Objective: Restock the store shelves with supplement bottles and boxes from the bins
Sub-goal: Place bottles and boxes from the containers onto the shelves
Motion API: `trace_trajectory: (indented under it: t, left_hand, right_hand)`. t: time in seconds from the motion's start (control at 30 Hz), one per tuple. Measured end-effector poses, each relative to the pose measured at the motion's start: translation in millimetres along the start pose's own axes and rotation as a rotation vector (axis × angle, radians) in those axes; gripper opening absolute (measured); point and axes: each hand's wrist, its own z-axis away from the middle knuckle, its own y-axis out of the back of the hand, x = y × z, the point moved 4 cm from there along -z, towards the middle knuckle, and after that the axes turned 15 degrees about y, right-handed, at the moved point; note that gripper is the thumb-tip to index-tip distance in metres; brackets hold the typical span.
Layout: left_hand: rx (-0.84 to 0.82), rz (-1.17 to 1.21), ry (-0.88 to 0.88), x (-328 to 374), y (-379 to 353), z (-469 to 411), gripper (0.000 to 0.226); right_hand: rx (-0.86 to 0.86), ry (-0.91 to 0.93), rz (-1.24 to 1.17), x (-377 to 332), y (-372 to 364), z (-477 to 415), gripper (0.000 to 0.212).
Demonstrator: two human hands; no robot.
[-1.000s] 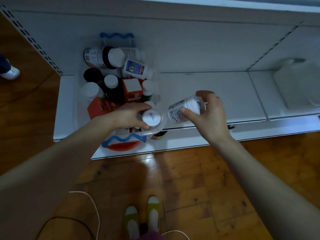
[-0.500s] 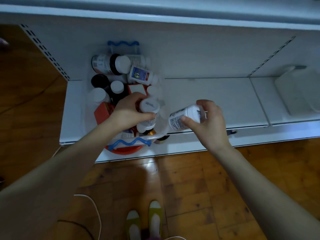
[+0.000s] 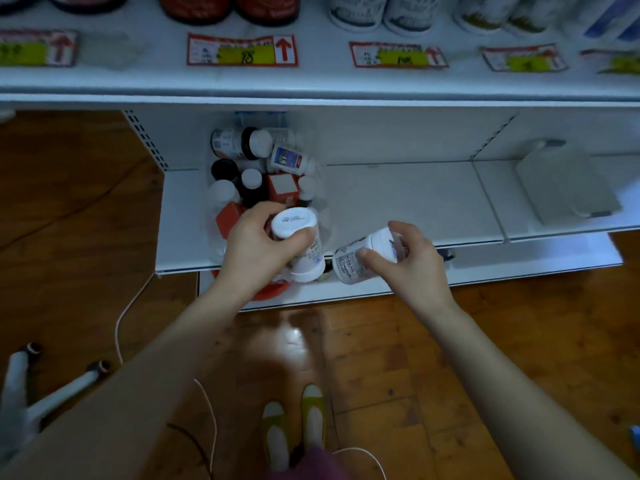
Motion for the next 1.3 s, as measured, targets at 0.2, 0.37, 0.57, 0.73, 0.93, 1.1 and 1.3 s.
trace_trajectory:
  t: [0.2, 0.37, 0.57, 0.73, 0.93, 1.1, 1.3]
  left_hand:
    - [0.036, 0.243, 0.083, 32, 18, 47, 0.02]
    - [0.017, 0.284, 0.041, 74, 24, 76, 0.011]
    - [-0.006, 0.324, 0.0, 125, 15, 98, 0.003]
    - [0.064, 0.34, -0.066, 170, 1, 105, 0.003]
    - [0.169, 0.399, -0.108, 218, -29, 106, 0.005]
    - [0.233, 0.466, -0.119, 240, -55, 111, 0.006]
    - [0.328, 0.516, -0.095, 243, -59, 118, 0.009]
  right_hand:
    - [0.001, -0.051, -0.132, -33, 54, 26, 0.047]
    - [0.076, -0.022, -0.184, -57, 105, 33, 0.033]
    - [0.119, 0.021, -0.19, -68, 158, 28, 0.054]
    - [0.114, 0.093, -0.328, -64, 203, 8, 0.041]
    - [-0.083, 0.18, -0.408, -51, 261, -27, 0.041]
    - [-0.127, 0.223, -0.431, -33, 291, -52, 0.032]
    - [-0.123, 0.233, -0.397, -22, 297, -75, 0.011]
